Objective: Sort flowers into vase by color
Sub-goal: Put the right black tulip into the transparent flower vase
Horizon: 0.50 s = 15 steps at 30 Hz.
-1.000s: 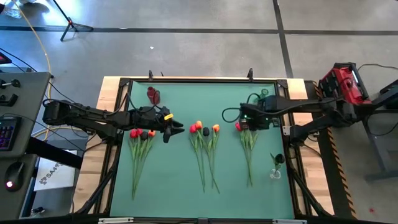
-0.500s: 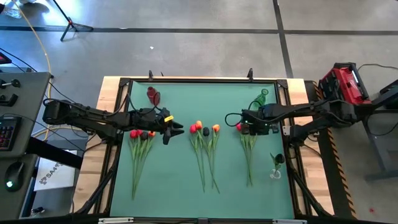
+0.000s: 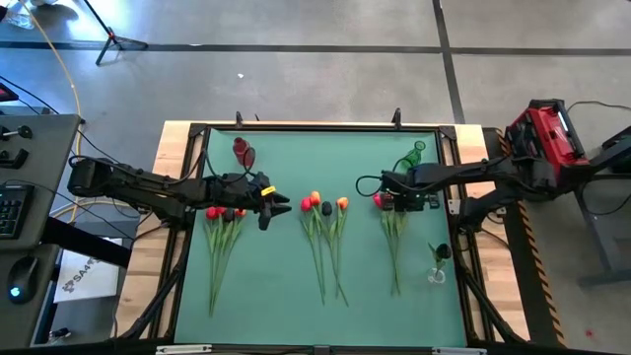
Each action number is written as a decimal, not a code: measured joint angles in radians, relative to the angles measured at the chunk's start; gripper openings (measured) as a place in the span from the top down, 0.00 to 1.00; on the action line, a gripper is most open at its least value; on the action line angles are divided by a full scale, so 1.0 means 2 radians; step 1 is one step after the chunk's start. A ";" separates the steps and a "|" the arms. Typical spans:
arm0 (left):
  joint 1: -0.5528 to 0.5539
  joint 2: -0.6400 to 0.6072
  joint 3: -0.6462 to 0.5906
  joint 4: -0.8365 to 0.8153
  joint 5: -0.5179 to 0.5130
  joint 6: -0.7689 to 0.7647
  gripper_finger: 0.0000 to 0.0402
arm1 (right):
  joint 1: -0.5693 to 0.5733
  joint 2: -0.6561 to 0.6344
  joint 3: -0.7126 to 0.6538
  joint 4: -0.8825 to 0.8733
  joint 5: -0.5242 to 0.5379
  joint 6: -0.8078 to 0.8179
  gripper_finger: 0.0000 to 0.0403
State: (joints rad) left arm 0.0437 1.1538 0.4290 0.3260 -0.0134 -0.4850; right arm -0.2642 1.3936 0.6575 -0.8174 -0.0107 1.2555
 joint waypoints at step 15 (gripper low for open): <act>0.000 0.000 0.000 -0.016 -0.003 -0.019 0.62 | 0.000 0.006 -0.001 0.024 -0.003 -0.014 0.99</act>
State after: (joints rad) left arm 0.0437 1.1538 0.4290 0.2943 -0.0199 -0.5228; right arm -0.2634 1.4063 0.6548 -0.7698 -0.0159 1.2283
